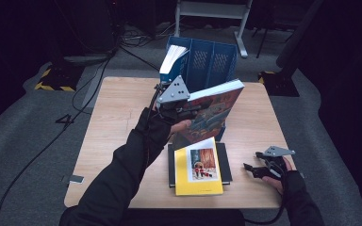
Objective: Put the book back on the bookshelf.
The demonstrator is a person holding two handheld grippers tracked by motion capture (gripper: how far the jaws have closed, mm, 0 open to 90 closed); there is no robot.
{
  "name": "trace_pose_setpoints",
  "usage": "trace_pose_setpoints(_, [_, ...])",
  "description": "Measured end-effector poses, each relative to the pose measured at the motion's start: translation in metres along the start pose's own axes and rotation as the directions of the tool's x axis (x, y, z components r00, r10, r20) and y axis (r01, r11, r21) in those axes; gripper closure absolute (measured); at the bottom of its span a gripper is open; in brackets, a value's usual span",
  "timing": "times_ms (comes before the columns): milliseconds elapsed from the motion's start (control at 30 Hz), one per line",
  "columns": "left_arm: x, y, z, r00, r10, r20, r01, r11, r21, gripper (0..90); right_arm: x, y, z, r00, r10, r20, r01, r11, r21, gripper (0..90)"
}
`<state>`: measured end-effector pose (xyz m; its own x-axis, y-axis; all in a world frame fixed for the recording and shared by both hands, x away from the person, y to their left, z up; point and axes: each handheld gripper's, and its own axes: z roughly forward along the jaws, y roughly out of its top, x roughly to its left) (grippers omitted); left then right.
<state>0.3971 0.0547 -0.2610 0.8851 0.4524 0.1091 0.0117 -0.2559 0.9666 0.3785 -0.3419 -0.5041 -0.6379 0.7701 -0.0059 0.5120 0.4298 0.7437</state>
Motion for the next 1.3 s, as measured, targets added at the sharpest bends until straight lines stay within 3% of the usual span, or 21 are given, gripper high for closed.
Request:
trace_pose_setpoints(267, [0.021,0.005,0.003,0.9971,-0.018,-0.074,0.019,0.9997,0.015,73.5,0.0,0.0,0.0,1.0,0.001,0.0,-0.001,1.0,0.0,21.1])
trace_pose_setpoints(633, [0.043,0.002,0.002,0.985,-0.052,-0.165,0.053,0.9986,-0.001,73.5,0.0,0.0,0.0,1.0,0.002,0.002,-0.002,1.0,0.001,21.1])
trace_pose_setpoints(800, [0.053,0.006,0.002,0.9752,-0.054,-0.214,0.057,0.9983,0.007,73.5,0.0,0.0,0.0,1.0,0.002,0.003,-0.002,1.0,0.001,21.1])
trace_pose_setpoints(933, [0.062,0.008,0.006,0.962,-0.076,-0.262,0.082,0.9966,0.01,73.6,0.0,0.0,0.0,1.0,0.003,0.003,-0.003,1.0,0.001,21.1])
trace_pose_setpoints(1233, [0.073,0.005,0.021,0.9466,-0.106,-0.304,0.118,0.9928,0.021,73.6,0.0,0.0,0.0,1.0,0.003,0.004,-0.003,1.0,0.002,21.1])
trace_pose_setpoints(1300, [0.077,0.004,0.026,0.94,-0.116,-0.321,0.129,0.9914,0.019,73.5,0.0,0.0,0.0,1.0,0.003,0.004,-0.003,1.0,0.002,21.0])
